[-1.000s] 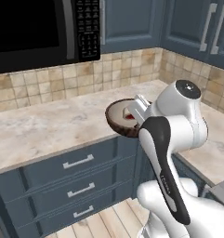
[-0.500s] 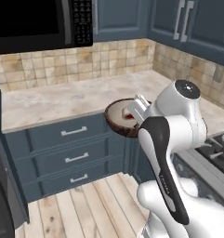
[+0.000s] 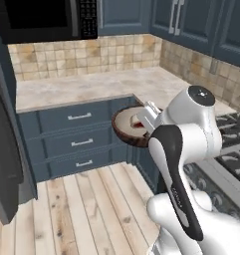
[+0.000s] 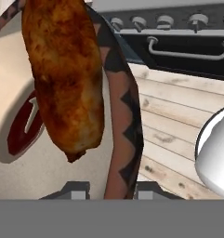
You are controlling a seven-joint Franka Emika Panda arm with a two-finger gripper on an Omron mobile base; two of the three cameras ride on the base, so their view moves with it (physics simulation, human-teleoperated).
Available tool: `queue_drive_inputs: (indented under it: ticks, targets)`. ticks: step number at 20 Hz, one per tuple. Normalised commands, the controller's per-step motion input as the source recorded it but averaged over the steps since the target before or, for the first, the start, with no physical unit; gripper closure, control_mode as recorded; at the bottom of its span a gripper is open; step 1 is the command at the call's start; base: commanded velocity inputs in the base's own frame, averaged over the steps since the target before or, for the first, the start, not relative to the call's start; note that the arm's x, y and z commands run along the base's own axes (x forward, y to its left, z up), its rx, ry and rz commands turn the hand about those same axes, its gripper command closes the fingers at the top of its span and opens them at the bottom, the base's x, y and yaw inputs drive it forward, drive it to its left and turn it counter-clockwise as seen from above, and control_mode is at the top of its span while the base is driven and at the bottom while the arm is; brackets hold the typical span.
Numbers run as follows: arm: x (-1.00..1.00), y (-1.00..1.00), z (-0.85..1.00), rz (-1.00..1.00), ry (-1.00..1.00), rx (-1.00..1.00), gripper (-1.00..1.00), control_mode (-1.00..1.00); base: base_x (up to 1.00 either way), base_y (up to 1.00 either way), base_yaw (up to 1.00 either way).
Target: Place the bowl with the lemon and mushroom on the top shelf of the fridge. Place the bowl with the chicken drumstick and steak on the second highest shelf of the fridge.
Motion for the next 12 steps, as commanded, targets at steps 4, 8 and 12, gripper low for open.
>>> queue_drive_inputs:
  ticks: [4, 8, 12]
  targets:
    - [0.00, 0.00, 0.00, 0.00, 0.00, 0.00, 1.00, 1.00, -0.94, 0.39, 0.18]
    - [0.00, 0.00, 0.00, 0.00, 0.00, 0.00, 1.00, 1.00, -0.31, 0.95, 0.22]
    - [0.00, 0.00, 0.00, 0.00, 0.00, 0.00, 1.00, 1.00, 0.06, 1.00, 0.23]
